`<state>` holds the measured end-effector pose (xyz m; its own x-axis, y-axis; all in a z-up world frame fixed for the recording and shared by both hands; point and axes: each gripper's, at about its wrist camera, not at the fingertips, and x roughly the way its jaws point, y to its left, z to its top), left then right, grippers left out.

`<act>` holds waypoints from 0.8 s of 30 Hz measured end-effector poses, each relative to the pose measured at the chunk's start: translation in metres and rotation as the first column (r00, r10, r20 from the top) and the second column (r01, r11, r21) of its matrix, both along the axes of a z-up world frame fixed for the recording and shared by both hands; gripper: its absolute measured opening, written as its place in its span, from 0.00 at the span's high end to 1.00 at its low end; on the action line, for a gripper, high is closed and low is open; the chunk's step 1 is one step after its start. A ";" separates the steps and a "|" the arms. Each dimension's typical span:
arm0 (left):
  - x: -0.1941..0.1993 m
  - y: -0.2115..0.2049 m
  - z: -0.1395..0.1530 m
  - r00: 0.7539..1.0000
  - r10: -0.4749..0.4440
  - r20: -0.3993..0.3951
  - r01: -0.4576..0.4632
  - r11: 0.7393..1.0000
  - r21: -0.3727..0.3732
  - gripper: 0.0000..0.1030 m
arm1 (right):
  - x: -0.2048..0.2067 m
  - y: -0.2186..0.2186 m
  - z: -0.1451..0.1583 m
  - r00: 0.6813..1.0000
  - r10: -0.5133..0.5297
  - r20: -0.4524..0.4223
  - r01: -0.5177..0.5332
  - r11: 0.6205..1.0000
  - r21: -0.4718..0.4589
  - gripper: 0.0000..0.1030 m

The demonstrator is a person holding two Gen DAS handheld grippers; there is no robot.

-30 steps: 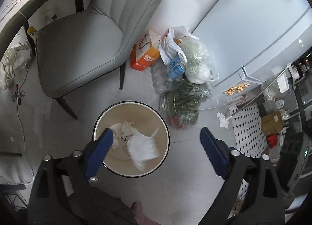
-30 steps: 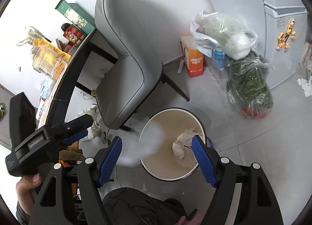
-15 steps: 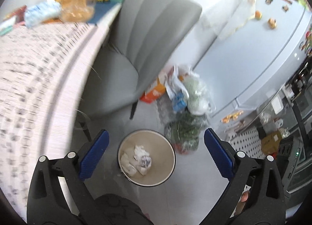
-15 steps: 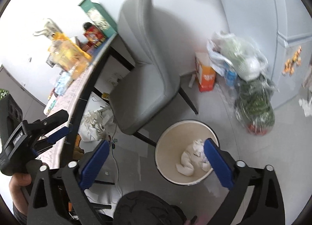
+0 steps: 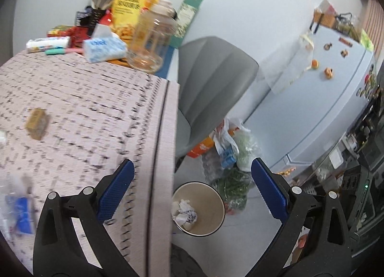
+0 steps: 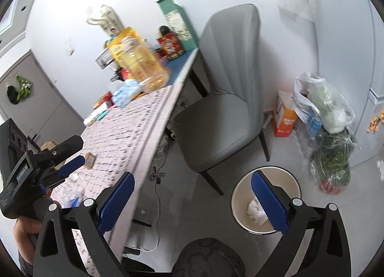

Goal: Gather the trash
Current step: 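Move both tools back over the table toward the plastic bag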

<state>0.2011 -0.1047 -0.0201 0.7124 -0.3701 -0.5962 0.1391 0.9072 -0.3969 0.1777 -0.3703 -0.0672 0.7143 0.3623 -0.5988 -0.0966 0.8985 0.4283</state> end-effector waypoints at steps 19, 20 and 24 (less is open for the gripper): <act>-0.074 0.116 0.031 0.979 0.185 0.086 -0.184 0.983 -0.011 0.06 | -0.018 0.111 0.032 0.979 0.196 0.063 -0.195 0.980 -0.031 0.07; -0.078 0.122 0.031 0.977 0.195 0.090 -0.195 0.981 -0.014 0.06 | -0.017 0.115 0.032 0.977 0.203 0.063 -0.201 0.979 -0.031 0.07; -0.091 0.140 0.031 0.968 0.233 0.097 -0.231 0.973 -0.023 0.06 | -0.020 0.132 0.035 0.968 0.239 0.073 -0.236 0.971 -0.043 0.07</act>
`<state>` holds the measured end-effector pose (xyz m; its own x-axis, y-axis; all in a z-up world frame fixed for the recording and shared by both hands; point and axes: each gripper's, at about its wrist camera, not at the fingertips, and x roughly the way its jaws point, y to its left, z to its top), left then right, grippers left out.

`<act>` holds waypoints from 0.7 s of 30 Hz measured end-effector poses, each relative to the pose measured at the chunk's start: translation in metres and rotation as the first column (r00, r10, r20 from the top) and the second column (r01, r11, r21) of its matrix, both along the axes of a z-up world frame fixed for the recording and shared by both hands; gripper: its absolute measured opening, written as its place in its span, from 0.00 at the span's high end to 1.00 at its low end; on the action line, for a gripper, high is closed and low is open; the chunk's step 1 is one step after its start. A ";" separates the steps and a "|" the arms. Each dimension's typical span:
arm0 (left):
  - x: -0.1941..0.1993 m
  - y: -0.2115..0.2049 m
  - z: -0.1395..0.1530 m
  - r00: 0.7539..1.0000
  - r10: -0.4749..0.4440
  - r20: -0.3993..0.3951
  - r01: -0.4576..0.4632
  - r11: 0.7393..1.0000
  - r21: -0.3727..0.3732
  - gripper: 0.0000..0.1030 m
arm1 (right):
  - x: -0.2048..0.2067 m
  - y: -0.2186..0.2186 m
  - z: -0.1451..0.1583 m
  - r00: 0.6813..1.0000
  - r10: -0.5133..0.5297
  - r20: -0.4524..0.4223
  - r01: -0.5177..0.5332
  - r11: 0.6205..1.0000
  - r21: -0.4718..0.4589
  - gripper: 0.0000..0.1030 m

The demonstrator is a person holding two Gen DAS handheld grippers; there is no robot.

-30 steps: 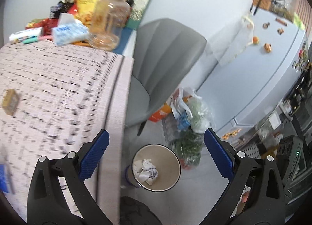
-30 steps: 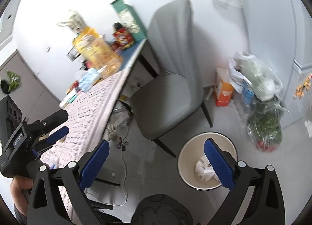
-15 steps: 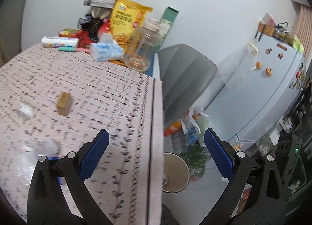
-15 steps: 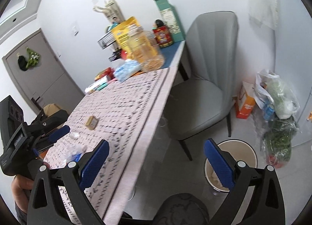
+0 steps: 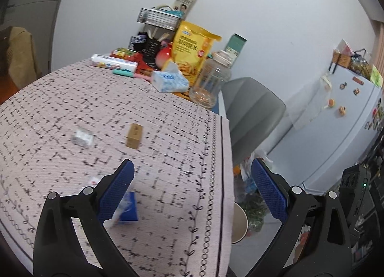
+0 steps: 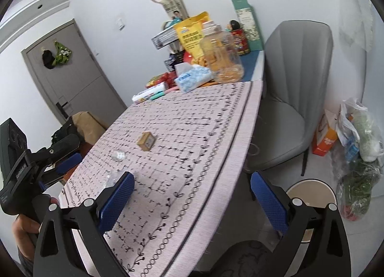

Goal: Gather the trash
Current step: 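Move both tools back over the table toward the plastic bag, then close the left tool on the clear plastic bag and lift it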

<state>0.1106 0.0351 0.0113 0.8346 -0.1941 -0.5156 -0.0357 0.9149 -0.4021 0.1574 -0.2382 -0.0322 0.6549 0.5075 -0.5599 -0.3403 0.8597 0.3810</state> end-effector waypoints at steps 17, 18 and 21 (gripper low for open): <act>-0.028 0.087 -0.004 0.989 0.146 -0.032 -0.145 0.989 0.021 0.06 | 0.007 0.066 0.003 0.990 0.139 0.004 -0.139 0.990 -0.012 0.07; -0.027 0.089 -0.007 0.987 0.152 -0.044 -0.151 0.988 0.020 0.06 | 0.007 0.068 0.002 0.990 0.142 0.003 -0.142 0.990 -0.016 0.07; -0.023 0.091 -0.020 0.987 0.144 -0.074 -0.144 0.990 0.009 0.06 | 0.010 0.074 -0.002 0.988 0.153 -0.007 -0.153 0.988 -0.017 0.07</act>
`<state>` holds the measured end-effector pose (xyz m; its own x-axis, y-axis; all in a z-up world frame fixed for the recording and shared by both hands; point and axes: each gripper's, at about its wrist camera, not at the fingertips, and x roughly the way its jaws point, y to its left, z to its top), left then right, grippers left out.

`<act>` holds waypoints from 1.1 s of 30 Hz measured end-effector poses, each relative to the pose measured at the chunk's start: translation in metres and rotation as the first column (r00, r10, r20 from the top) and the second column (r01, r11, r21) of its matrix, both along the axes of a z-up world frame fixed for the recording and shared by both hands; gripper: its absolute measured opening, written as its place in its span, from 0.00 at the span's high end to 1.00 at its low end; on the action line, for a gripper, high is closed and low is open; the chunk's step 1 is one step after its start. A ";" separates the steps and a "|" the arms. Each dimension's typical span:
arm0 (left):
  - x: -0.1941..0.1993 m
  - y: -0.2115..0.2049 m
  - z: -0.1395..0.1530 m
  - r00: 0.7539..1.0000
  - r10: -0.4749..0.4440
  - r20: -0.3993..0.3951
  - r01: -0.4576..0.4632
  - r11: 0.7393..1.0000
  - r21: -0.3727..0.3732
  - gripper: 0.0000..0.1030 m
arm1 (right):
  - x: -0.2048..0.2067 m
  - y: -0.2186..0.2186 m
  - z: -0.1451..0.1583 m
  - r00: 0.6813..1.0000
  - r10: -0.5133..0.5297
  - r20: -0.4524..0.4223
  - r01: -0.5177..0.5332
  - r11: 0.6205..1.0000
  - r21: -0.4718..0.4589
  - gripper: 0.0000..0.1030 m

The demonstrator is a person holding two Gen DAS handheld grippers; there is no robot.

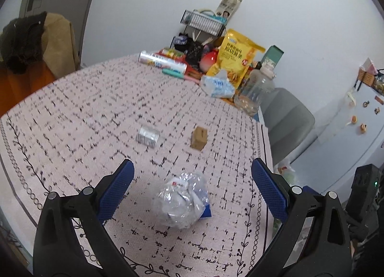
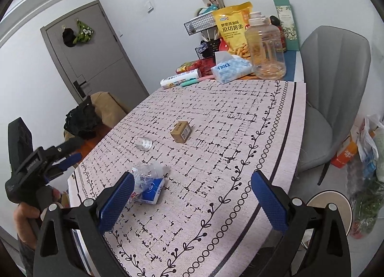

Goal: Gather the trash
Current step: 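Close the left tool on the clear plastic bag and lift it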

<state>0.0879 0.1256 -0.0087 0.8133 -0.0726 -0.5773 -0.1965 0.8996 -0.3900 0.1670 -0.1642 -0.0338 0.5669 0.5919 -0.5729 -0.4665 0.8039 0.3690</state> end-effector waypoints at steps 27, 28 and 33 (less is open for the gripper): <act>0.058 -0.027 -0.103 0.959 -0.095 -0.267 0.115 0.992 0.059 0.09 | 0.018 0.008 -0.051 0.994 0.022 -0.108 -0.028 0.998 -0.048 0.07; 0.058 -0.027 -0.103 0.959 -0.100 -0.264 0.119 0.991 0.057 0.15 | 0.018 0.009 -0.052 0.994 0.026 -0.110 -0.032 0.998 -0.050 0.07; 0.048 -0.025 -0.092 0.970 -0.099 -0.222 0.116 0.991 0.065 0.15 | 0.019 0.021 -0.054 0.992 0.051 -0.112 -0.059 0.996 -0.070 0.07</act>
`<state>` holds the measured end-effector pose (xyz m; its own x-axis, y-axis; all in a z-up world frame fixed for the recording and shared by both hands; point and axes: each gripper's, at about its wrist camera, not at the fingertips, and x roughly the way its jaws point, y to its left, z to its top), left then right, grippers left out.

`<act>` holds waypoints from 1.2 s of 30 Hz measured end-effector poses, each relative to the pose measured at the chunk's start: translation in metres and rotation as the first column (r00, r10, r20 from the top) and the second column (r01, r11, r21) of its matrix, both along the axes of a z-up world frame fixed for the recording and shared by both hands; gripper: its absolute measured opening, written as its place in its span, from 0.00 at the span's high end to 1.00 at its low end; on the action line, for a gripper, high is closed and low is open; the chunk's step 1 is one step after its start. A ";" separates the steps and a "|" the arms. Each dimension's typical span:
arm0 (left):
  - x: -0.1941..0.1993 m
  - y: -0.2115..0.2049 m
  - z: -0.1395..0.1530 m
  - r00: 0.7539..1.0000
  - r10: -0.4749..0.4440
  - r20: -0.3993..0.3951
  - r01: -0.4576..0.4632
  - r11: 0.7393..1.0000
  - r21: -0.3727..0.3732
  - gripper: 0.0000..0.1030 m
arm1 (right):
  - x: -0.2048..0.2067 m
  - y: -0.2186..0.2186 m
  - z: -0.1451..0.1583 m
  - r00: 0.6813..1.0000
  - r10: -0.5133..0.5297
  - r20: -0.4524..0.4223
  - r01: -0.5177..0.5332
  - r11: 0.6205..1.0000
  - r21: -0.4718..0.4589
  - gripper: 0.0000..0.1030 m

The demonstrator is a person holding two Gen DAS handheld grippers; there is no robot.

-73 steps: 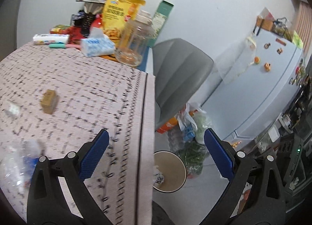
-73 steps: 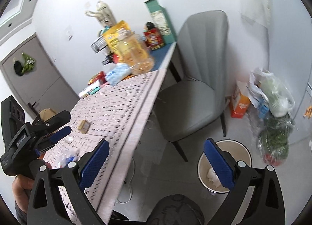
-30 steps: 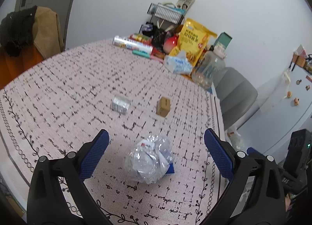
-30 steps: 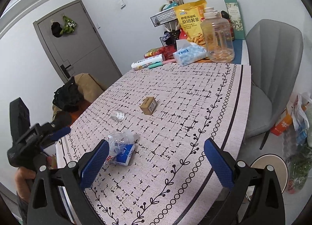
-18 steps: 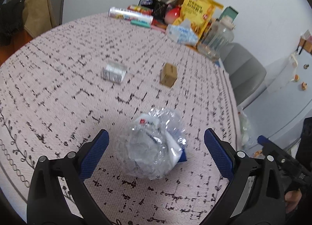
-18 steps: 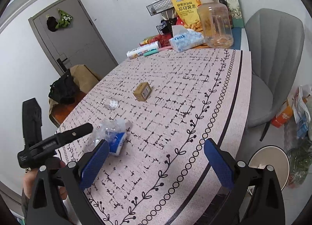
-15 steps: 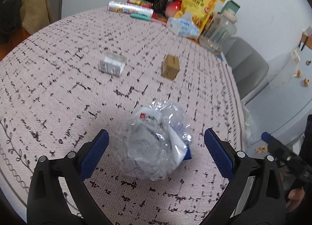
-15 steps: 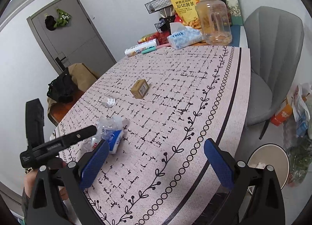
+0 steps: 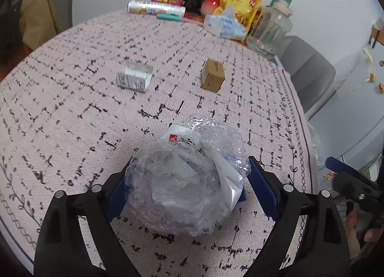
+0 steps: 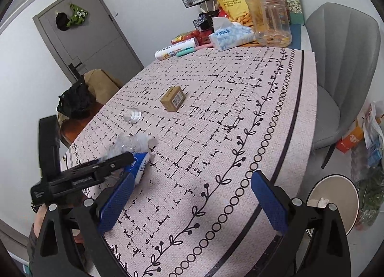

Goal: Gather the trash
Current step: 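Close the left tool on the clear plastic bag and lift it, then grasp the blue tissue pack with the right tool while the left tool holds the bag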

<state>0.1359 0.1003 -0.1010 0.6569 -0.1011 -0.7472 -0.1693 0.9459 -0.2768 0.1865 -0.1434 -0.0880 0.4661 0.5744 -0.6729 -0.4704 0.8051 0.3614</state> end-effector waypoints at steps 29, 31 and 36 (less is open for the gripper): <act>-0.095 0.085 0.023 0.957 0.275 0.091 -0.273 0.961 -0.036 0.15 | -0.003 0.160 -0.039 0.931 0.364 0.028 -0.329 0.871 -0.366 0.08; -0.097 0.089 0.022 0.955 0.281 0.091 -0.279 0.960 -0.038 0.15 | 0.001 0.166 -0.040 0.931 0.363 0.036 -0.321 0.864 -0.389 0.08; -0.099 0.092 0.020 0.953 0.290 0.088 -0.287 0.957 -0.046 0.15 | 0.010 0.181 -0.038 0.929 0.366 0.051 -0.315 0.858 -0.406 0.10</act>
<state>0.0367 0.1922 -0.0808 0.7278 0.0803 -0.6810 -0.4062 0.8507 -0.3337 0.1963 0.0380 -0.1263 0.3815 0.4199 -0.8235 -0.7604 0.6490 -0.0213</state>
